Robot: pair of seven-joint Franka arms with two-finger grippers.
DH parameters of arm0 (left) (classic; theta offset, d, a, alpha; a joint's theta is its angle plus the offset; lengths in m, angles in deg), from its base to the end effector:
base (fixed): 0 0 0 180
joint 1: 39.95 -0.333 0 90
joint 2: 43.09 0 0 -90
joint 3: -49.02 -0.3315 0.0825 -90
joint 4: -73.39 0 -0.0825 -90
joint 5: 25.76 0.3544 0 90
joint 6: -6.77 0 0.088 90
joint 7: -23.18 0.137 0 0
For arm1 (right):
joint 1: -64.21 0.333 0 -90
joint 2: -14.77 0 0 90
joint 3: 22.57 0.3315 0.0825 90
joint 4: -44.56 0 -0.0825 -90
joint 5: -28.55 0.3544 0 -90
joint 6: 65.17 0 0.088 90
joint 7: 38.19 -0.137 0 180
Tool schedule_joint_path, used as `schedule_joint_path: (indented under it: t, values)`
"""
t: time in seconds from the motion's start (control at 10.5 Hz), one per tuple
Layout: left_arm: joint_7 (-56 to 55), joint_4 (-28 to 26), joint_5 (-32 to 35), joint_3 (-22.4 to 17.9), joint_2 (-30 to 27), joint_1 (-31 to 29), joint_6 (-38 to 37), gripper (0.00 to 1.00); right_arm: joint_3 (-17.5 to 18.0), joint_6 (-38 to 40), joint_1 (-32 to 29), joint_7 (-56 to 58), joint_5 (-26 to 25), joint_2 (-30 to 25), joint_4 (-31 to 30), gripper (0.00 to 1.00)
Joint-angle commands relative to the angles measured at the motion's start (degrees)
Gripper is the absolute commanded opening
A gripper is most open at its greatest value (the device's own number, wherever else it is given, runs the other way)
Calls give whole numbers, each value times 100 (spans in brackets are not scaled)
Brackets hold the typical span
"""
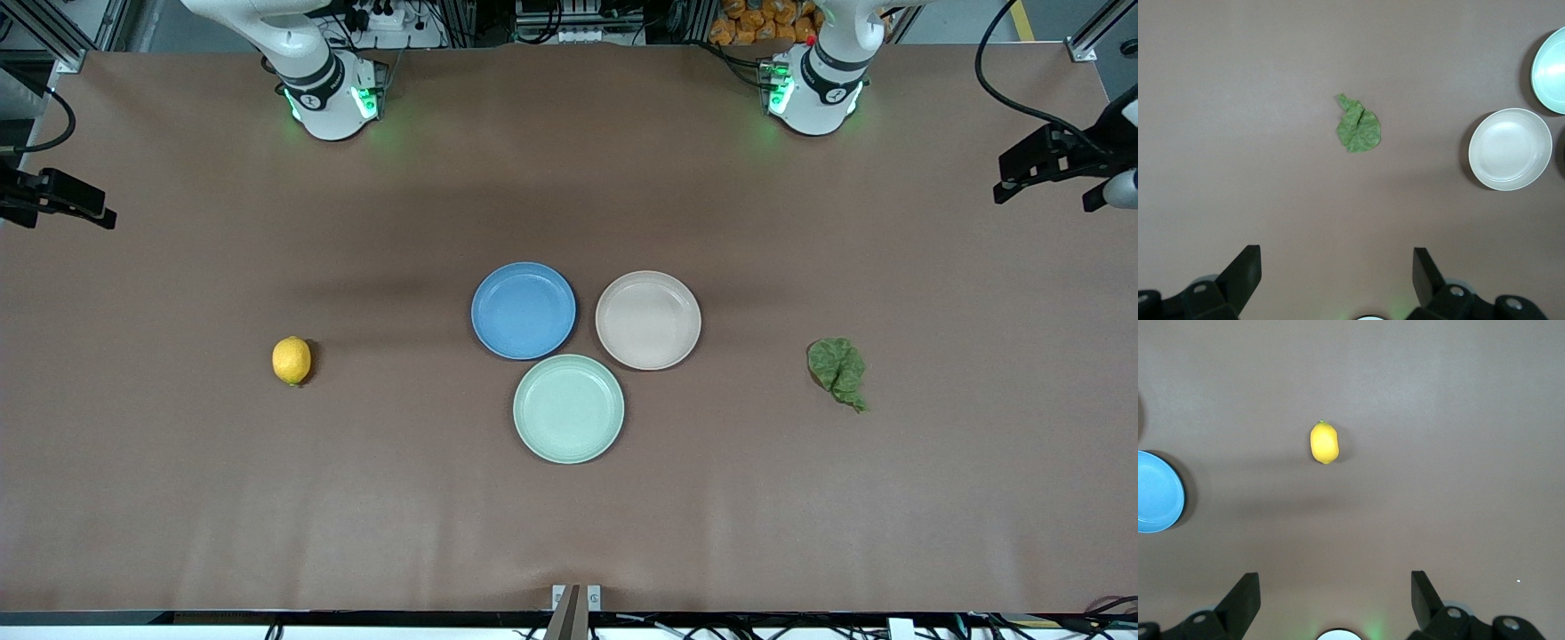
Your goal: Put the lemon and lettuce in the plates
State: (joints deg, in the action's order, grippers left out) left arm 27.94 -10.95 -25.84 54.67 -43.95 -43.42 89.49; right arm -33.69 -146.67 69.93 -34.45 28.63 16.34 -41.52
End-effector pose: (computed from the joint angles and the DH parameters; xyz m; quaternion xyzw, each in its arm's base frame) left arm 0.5061 -0.0199 0.6497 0.9981 -0.0606 -0.0067 0.0001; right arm 0.5128 -0.0467 0.6137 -0.9985 0.0145 0.0534 0.0023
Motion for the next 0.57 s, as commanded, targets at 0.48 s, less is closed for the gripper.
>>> schedule_joint_path:
  t: [0.48]
  values:
    - [16, 14, -80, 6, 164, -5, -81, 100, 13, 46, -18, -84, -44, 63, 144, 100]
